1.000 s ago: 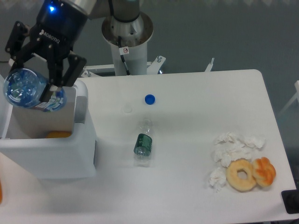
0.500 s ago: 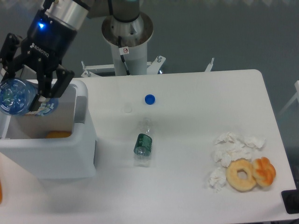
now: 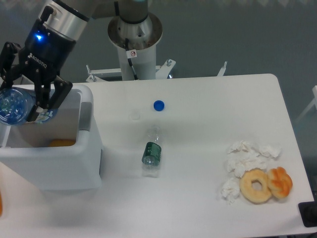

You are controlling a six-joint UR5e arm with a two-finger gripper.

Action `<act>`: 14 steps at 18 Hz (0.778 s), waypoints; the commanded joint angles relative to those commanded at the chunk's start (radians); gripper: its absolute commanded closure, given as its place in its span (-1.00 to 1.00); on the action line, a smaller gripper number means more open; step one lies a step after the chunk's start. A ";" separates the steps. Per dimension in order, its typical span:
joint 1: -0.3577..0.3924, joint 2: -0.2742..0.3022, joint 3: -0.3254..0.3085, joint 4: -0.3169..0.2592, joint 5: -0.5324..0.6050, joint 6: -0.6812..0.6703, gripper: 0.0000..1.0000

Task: Place the plastic bottle in the trash can
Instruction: 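Lower the bottle into the white trash bin opening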

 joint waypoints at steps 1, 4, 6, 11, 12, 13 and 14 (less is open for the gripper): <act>0.000 0.002 -0.003 0.000 0.000 0.000 -0.51; 0.002 0.006 -0.028 0.000 0.000 0.002 -0.51; 0.002 0.005 -0.031 0.000 0.000 0.002 -0.51; 0.002 0.000 -0.037 0.000 0.000 0.002 -0.52; 0.002 -0.002 -0.037 0.000 0.000 0.002 -0.52; 0.000 -0.002 -0.037 0.000 0.000 0.003 -0.53; 0.000 -0.002 -0.038 0.000 0.000 0.005 -0.53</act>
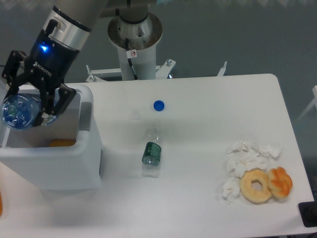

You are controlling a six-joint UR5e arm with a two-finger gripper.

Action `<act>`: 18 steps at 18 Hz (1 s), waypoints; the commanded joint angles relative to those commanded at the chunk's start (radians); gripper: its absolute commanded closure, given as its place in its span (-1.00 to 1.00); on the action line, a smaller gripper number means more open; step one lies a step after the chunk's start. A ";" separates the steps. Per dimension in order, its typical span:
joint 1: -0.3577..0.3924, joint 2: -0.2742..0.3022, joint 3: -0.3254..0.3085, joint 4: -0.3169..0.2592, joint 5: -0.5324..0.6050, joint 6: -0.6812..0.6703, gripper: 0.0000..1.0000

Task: Place the plastic bottle in the trash can
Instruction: 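Lower the bottle into the white trash bin opening, then open the gripper to release the bottle inside the bin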

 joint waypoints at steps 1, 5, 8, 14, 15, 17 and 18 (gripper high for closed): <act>0.000 0.000 -0.002 0.000 0.000 0.003 -0.53; 0.002 0.002 -0.032 0.000 0.000 0.028 -0.56; 0.002 0.002 -0.034 0.000 0.000 0.037 -0.59; 0.002 0.006 -0.034 0.000 0.000 0.037 -0.87; 0.002 0.006 -0.034 0.000 0.000 0.037 -0.91; 0.002 0.008 -0.034 0.000 0.000 0.037 -1.00; 0.002 0.008 -0.034 0.000 0.000 0.037 -1.00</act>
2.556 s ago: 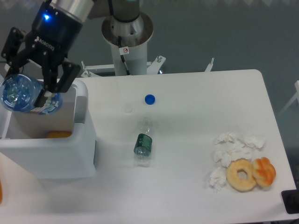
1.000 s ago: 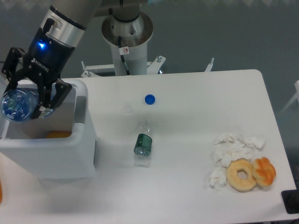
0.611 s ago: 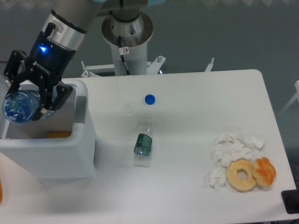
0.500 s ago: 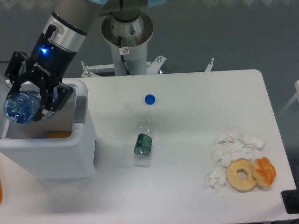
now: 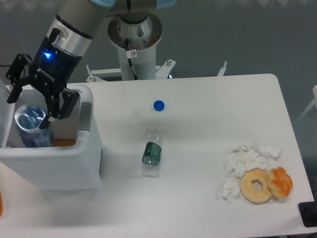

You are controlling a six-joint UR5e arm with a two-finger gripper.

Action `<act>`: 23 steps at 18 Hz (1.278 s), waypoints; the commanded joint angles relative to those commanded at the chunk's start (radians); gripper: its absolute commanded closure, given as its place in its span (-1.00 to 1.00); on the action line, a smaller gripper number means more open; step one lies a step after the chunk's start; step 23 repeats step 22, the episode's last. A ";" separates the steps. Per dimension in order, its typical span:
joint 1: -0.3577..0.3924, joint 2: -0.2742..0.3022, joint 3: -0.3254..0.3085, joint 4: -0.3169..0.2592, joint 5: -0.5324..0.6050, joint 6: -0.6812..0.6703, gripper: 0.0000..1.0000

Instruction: Place the plastic bottle in the trash can

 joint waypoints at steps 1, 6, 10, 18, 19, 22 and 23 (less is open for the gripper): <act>0.002 0.002 0.002 0.000 0.000 -0.002 -1.00; 0.053 0.003 0.020 -0.003 0.009 0.005 -1.00; 0.138 0.003 0.052 -0.006 0.053 0.024 -1.00; 0.155 -0.011 0.064 -0.014 0.325 0.251 -1.00; 0.158 -0.023 0.061 -0.017 0.365 0.302 -1.00; 0.156 -0.031 0.048 -0.020 0.396 0.331 -1.00; 0.156 -0.031 0.048 -0.020 0.396 0.331 -1.00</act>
